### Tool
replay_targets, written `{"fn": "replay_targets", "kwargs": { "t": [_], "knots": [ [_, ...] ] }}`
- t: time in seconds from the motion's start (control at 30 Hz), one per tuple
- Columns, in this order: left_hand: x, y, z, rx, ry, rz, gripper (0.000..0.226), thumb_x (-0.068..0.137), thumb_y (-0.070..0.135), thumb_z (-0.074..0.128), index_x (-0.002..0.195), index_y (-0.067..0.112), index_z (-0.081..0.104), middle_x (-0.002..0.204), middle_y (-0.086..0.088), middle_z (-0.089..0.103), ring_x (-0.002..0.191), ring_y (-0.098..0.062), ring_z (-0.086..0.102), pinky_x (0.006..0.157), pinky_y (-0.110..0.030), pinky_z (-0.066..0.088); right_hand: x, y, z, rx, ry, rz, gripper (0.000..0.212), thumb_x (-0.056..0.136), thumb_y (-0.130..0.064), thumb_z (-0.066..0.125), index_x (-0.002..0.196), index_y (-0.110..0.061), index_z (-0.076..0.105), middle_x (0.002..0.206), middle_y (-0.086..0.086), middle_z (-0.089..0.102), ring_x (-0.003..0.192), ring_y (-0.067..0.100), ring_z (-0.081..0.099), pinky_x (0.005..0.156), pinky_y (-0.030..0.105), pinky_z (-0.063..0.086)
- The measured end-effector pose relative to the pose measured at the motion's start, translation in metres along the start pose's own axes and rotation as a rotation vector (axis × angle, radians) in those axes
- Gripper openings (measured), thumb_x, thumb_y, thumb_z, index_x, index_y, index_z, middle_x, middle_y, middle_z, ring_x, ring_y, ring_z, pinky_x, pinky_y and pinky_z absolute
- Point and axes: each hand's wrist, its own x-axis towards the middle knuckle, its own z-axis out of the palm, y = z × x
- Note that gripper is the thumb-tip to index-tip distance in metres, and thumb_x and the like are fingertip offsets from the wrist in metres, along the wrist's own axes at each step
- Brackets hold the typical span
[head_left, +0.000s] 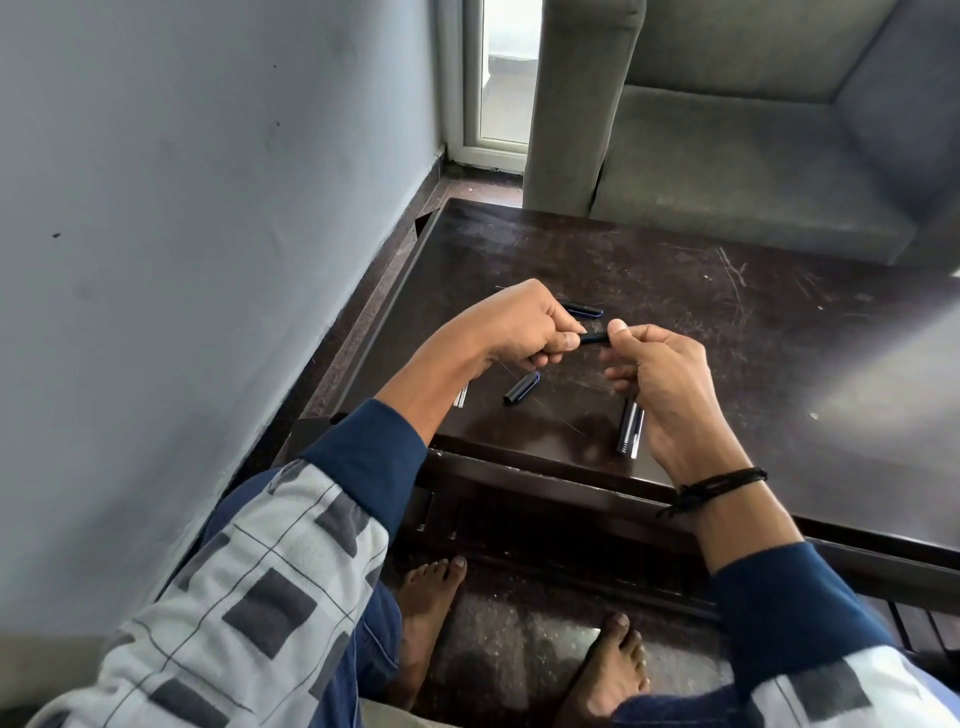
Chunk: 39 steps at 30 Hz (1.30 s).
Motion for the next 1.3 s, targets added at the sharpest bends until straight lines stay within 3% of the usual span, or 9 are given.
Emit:
{"fn": "replay_targets", "kwargs": {
  "t": [0.23, 0.33, 0.43, 0.57, 0.67, 0.8, 1.0, 1.13, 1.3],
  "knots": [
    [0.001, -0.0008, -0.0006, 0.01, 0.001, -0.002, 0.023, 0.099, 0.009, 0.06, 0.118, 0.008, 0.072, 0.069, -0.006, 0.058, 0.052, -0.007, 0.046, 0.055, -0.017, 0.044, 0.0008, 0.0014, 0.002, -0.019, 0.013, 0.042, 0.036, 0.094, -0.046, 0.07, 0.085, -0.011, 0.071, 0.071, -0.001, 0.069, 0.058, 0.009, 0.057, 0.059, 0.024, 0.048],
    [0.0009, -0.0005, 0.0009, 0.01, -0.006, 0.0, 0.023, 0.099, 0.009, 0.06, 0.118, 0.008, 0.072, 0.069, -0.006, 0.058, 0.051, -0.006, 0.046, 0.056, -0.018, 0.044, 0.0028, 0.0031, 0.0004, -0.022, 0.021, 0.011, 0.029, 0.096, -0.036, 0.071, 0.078, -0.012, 0.069, 0.07, 0.001, 0.069, 0.057, 0.008, 0.057, 0.058, 0.025, 0.047],
    [0.001, -0.0002, -0.0001, 0.01, -0.001, -0.001, 0.022, 0.099, 0.008, 0.06, 0.117, 0.009, 0.073, 0.07, -0.006, 0.058, 0.05, -0.005, 0.046, 0.056, -0.018, 0.043, 0.0029, 0.0026, -0.001, 0.013, -0.004, 0.011, 0.023, 0.096, -0.032, 0.072, 0.084, -0.013, 0.07, 0.073, 0.002, 0.07, 0.058, 0.009, 0.057, 0.059, 0.026, 0.047],
    [0.0003, -0.0006, 0.0001, 0.016, -0.005, -0.007, 0.022, 0.099, 0.008, 0.06, 0.118, 0.007, 0.072, 0.072, -0.008, 0.058, 0.052, -0.007, 0.046, 0.057, -0.019, 0.043, 0.0019, 0.0028, 0.0011, -0.03, 0.006, 0.052, 0.033, 0.092, -0.048, 0.072, 0.085, -0.015, 0.069, 0.072, -0.002, 0.069, 0.059, 0.009, 0.058, 0.058, 0.024, 0.048],
    [0.0009, -0.0001, 0.002, 0.023, -0.019, -0.006, 0.024, 0.099, 0.007, 0.06, 0.119, 0.007, 0.072, 0.07, -0.007, 0.058, 0.051, -0.007, 0.045, 0.057, -0.02, 0.041, 0.0031, 0.0047, -0.0003, -0.036, 0.022, 0.028, 0.026, 0.094, -0.036, 0.073, 0.082, -0.014, 0.069, 0.07, 0.0, 0.069, 0.058, 0.009, 0.058, 0.059, 0.025, 0.048],
    [0.0015, 0.0001, 0.0023, 0.028, -0.01, -0.007, 0.025, 0.099, 0.007, 0.059, 0.121, 0.006, 0.071, 0.069, -0.006, 0.057, 0.05, -0.007, 0.044, 0.055, -0.018, 0.041, 0.0041, 0.0036, -0.0024, 0.027, -0.012, 0.005, 0.01, 0.094, -0.022, 0.074, 0.091, -0.013, 0.072, 0.072, 0.001, 0.069, 0.061, 0.01, 0.058, 0.058, 0.024, 0.047],
    [0.0016, 0.0002, 0.0013, 0.031, -0.013, -0.005, 0.024, 0.099, 0.007, 0.059, 0.119, 0.007, 0.072, 0.069, -0.007, 0.056, 0.049, -0.006, 0.044, 0.054, -0.018, 0.042, 0.0025, 0.0042, 0.0013, -0.073, 0.022, 0.034, 0.028, 0.096, -0.04, 0.07, 0.085, -0.013, 0.069, 0.072, 0.001, 0.069, 0.058, 0.008, 0.058, 0.057, 0.023, 0.049],
    [0.0008, 0.0012, 0.0019, 0.021, -0.012, -0.003, 0.024, 0.099, 0.007, 0.06, 0.12, 0.008, 0.072, 0.069, -0.006, 0.057, 0.05, -0.006, 0.044, 0.054, -0.016, 0.041, 0.0033, 0.004, -0.0012, -0.027, 0.009, -0.014, 0.022, 0.095, -0.03, 0.073, 0.083, -0.012, 0.068, 0.073, 0.004, 0.069, 0.058, 0.008, 0.057, 0.057, 0.023, 0.047],
    [0.002, -0.0004, 0.0017, 0.029, -0.012, -0.007, 0.023, 0.099, 0.006, 0.058, 0.117, 0.006, 0.073, 0.066, -0.005, 0.055, 0.049, -0.006, 0.043, 0.053, -0.018, 0.041, 0.0052, 0.0039, -0.0008, 0.04, -0.033, 0.023, 0.01, 0.097, -0.021, 0.07, 0.096, -0.011, 0.073, 0.075, 0.001, 0.07, 0.062, 0.01, 0.057, 0.056, 0.022, 0.045]
  ]
}}
